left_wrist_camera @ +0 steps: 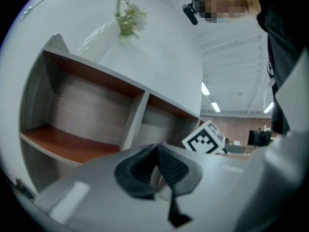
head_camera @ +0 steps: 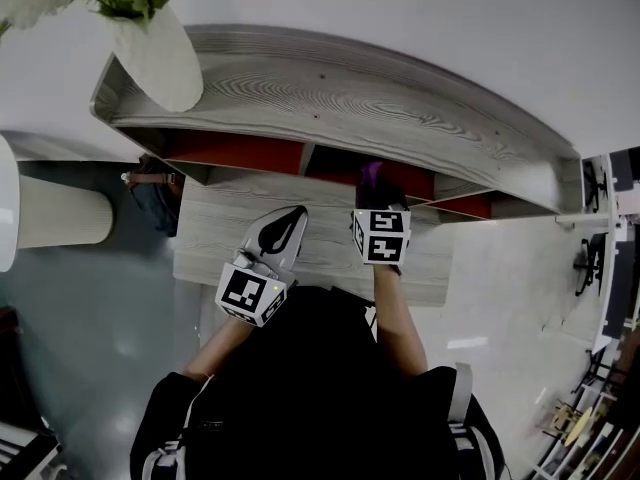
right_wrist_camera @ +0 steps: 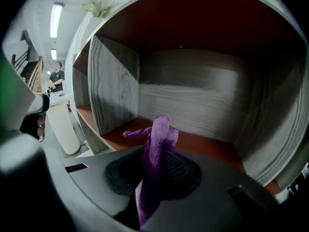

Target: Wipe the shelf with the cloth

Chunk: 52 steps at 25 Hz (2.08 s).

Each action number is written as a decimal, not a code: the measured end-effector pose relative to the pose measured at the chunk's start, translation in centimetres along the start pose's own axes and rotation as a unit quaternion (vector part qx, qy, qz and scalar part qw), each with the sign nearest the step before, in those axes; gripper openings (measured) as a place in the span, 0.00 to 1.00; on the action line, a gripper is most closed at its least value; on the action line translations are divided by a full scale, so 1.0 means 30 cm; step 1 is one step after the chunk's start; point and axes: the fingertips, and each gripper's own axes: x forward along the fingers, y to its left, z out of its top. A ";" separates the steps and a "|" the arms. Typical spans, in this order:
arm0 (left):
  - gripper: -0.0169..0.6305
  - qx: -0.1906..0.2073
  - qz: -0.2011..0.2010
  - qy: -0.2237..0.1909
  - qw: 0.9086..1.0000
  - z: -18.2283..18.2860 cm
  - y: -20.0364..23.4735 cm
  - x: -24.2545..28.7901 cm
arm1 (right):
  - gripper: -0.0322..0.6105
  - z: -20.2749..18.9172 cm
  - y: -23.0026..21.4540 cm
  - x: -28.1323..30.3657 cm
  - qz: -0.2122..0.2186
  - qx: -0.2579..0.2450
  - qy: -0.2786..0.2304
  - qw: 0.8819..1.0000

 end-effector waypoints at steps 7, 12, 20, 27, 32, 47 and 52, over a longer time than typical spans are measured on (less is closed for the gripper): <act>0.03 -0.006 0.025 -0.006 1.000 0.008 0.065 -0.060 | 0.14 0.041 0.136 0.040 0.038 -0.034 0.001 0.999; 0.03 -0.007 0.032 -0.005 0.999 0.004 0.086 -0.088 | 0.14 0.069 0.240 0.064 0.072 -0.064 -0.002 0.995; 0.03 -0.012 0.042 -0.012 0.999 0.017 0.115 -0.129 | 0.14 0.081 0.365 0.063 0.128 -0.104 0.010 0.986; 0.03 -0.010 0.024 -0.016 1.000 0.025 0.083 -0.102 | 0.14 0.036 0.418 -0.022 0.209 -0.104 0.005 0.972; 0.03 -0.005 -0.002 -0.014 1.000 0.023 0.032 -0.051 | 0.14 0.040 0.380 -0.122 0.207 -0.089 -0.033 0.974; 0.03 0.010 -0.073 -0.006 0.997 0.029 -0.138 0.104 | 0.14 0.031 -0.285 -0.266 -0.112 0.045 -0.065 0.991; 0.03 0.012 -0.071 -0.006 0.997 0.030 -0.139 0.106 | 0.14 -0.035 -0.381 -0.188 -0.148 0.048 -0.022 0.988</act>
